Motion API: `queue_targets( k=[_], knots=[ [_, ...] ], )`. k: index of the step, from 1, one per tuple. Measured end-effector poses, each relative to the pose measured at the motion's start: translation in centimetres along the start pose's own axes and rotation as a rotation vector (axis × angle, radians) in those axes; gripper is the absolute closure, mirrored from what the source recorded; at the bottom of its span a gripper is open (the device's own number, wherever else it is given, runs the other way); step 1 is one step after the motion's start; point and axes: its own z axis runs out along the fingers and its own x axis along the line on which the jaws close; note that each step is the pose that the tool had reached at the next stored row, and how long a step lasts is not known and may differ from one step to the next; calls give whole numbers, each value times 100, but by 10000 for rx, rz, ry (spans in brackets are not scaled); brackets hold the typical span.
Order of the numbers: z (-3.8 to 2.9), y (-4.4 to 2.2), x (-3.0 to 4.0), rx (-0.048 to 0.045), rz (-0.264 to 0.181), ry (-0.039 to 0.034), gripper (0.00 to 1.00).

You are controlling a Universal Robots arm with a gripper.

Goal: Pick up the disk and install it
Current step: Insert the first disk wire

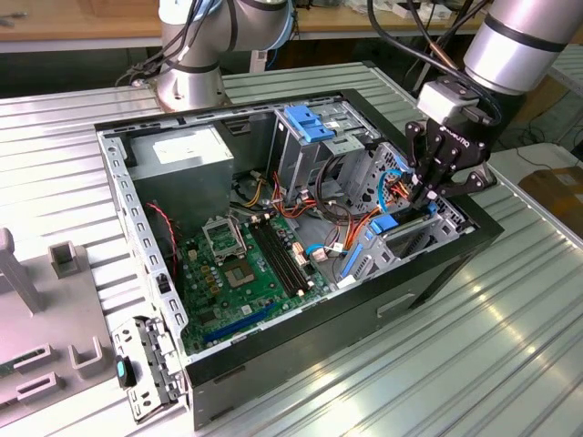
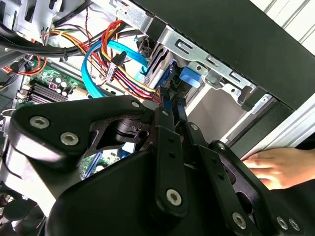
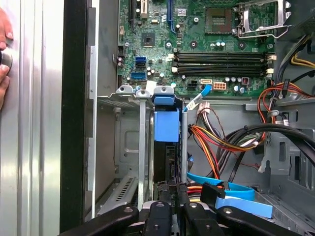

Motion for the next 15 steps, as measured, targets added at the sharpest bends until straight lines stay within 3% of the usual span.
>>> queue_targets(
  k=[15],
  knots=[
    [53,-2,-25,1,-17,-27,84]
  ],
)
